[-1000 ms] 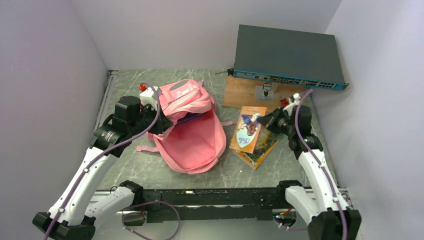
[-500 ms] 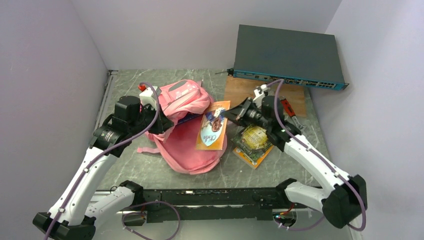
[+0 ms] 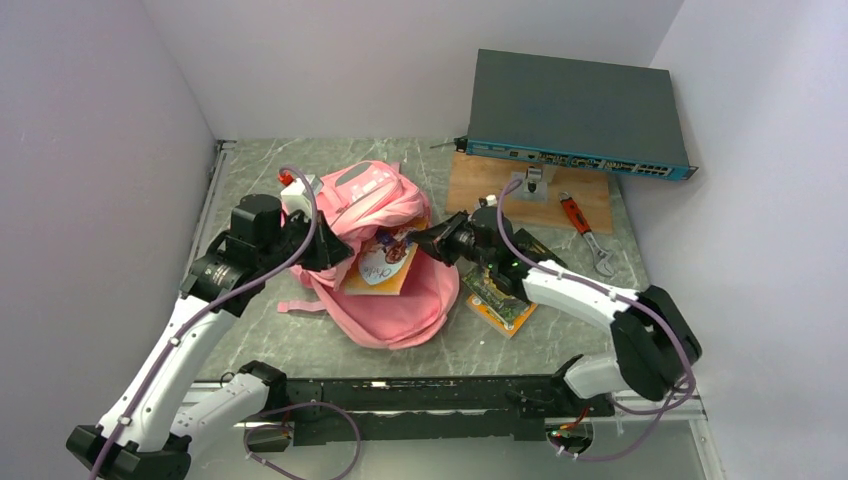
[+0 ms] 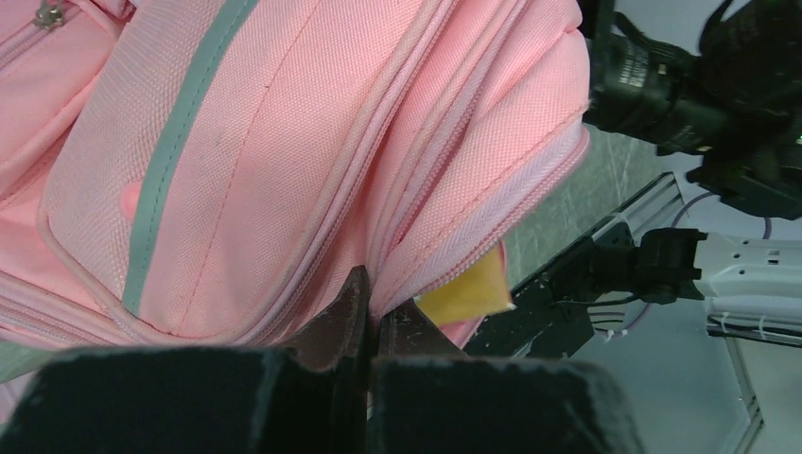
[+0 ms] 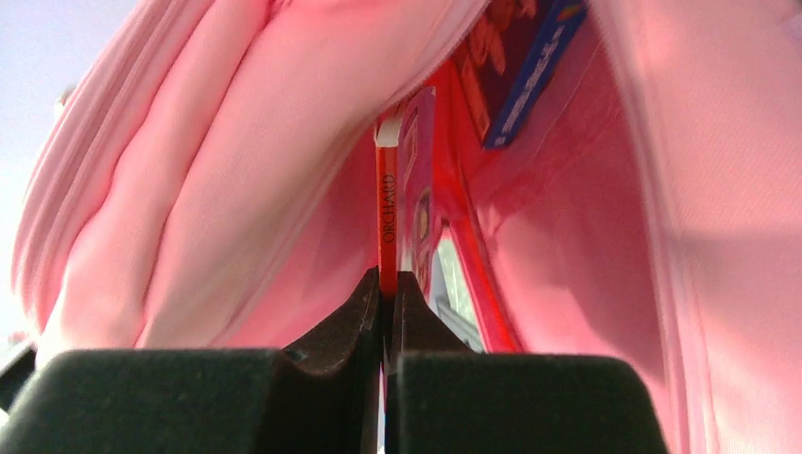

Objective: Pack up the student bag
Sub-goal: Place the book in the student bag.

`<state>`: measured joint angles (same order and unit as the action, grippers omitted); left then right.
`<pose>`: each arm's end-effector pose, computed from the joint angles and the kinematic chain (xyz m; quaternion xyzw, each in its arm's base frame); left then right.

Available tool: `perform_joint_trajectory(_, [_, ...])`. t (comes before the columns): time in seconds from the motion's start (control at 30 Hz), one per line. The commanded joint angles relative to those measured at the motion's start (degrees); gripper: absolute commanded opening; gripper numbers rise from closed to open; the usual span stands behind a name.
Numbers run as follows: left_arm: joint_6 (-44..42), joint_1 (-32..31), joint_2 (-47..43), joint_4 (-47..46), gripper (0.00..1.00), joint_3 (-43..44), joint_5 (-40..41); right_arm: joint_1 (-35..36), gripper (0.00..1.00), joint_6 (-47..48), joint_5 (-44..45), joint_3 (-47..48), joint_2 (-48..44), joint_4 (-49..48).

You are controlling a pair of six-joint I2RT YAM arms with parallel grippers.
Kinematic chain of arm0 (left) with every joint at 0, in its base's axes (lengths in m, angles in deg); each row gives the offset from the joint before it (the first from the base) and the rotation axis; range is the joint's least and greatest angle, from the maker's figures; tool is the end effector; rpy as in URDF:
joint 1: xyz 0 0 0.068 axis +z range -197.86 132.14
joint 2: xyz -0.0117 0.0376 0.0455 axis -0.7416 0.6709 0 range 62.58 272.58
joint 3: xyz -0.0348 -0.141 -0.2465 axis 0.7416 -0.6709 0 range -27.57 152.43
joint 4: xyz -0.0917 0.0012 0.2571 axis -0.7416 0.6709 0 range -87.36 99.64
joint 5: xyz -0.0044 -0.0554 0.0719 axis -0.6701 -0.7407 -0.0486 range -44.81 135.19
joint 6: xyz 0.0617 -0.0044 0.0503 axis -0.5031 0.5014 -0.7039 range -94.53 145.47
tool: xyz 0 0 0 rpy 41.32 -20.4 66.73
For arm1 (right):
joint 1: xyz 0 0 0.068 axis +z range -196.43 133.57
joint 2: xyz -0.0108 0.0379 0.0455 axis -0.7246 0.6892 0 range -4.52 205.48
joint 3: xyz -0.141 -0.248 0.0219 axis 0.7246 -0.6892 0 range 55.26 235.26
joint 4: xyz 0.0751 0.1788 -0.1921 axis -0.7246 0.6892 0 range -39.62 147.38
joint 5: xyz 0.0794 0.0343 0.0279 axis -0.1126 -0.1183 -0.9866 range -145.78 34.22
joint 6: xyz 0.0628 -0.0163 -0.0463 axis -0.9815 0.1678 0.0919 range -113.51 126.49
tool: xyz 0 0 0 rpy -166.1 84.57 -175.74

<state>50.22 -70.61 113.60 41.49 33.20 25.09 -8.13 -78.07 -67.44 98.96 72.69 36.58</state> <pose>0.1843 -0.1028 0.3647 0.0736 0.8503 -0.3387 0.3961 0.2574 0.2211 0.2447 0.2657 0.7711 0.5427 0.2009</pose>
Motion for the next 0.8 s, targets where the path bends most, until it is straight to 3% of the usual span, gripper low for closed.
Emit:
perform_joint_trajectory(0.0, [5.88,-0.02,-3.36,-10.28,0.0,0.49,-6.35,1.12,0.0,-7.0,11.03,0.55,5.91,-11.7])
perform_joint_trajectory(0.27, [8.84,-0.36,-4.11,-10.73,0.0,0.21,-9.24,3.73,0.0,-4.35,26.86,10.13,21.05,-14.44])
perform_joint_trajectory(0.5, [9.1,-0.46,-3.43,-10.27,0.0,-0.19,-9.81,4.67,0.0,-4.37,31.49,15.39,28.86,-17.62])
perform_joint_trajectory(0.77, [10.4,-0.72,-2.86,-11.61,0.0,-0.57,-10.91,7.41,0.0,-0.12,42.27,27.01,38.6,-11.02])
